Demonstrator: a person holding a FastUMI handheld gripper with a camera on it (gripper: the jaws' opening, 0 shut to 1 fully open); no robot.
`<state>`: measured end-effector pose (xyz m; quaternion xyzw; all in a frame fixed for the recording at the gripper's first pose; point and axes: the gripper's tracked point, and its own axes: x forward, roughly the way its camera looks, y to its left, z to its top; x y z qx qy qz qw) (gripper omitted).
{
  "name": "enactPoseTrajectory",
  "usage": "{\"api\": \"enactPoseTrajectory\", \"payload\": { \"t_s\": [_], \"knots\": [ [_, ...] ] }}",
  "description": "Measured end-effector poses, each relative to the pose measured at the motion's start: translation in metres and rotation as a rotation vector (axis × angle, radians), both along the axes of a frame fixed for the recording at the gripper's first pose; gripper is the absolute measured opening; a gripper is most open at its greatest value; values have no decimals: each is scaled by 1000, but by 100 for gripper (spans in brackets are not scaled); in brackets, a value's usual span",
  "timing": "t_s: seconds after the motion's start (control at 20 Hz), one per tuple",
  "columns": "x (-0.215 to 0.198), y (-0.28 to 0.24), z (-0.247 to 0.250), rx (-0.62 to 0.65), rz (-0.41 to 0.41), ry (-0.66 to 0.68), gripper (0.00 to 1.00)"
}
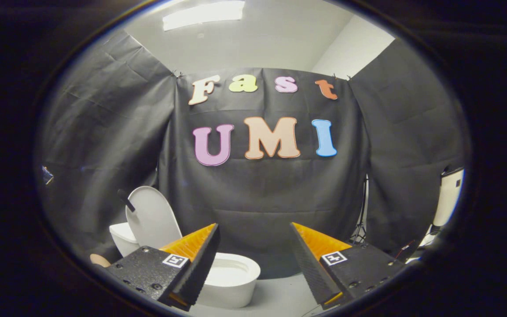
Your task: Open the toilet lid.
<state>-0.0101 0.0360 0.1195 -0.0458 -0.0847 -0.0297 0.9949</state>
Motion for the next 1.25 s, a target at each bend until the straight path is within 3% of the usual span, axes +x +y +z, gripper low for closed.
{"api": "enactPoseTrajectory", "payload": {
  "t_s": [0.5, 1.0, 1.25],
  "knots": [
    [8, -10, 30, 1, 30, -83, 94],
    [76, -46, 97, -20, 152, -171, 95],
    [95, -98, 108, -158, 191, -191, 96]
  ]
}}
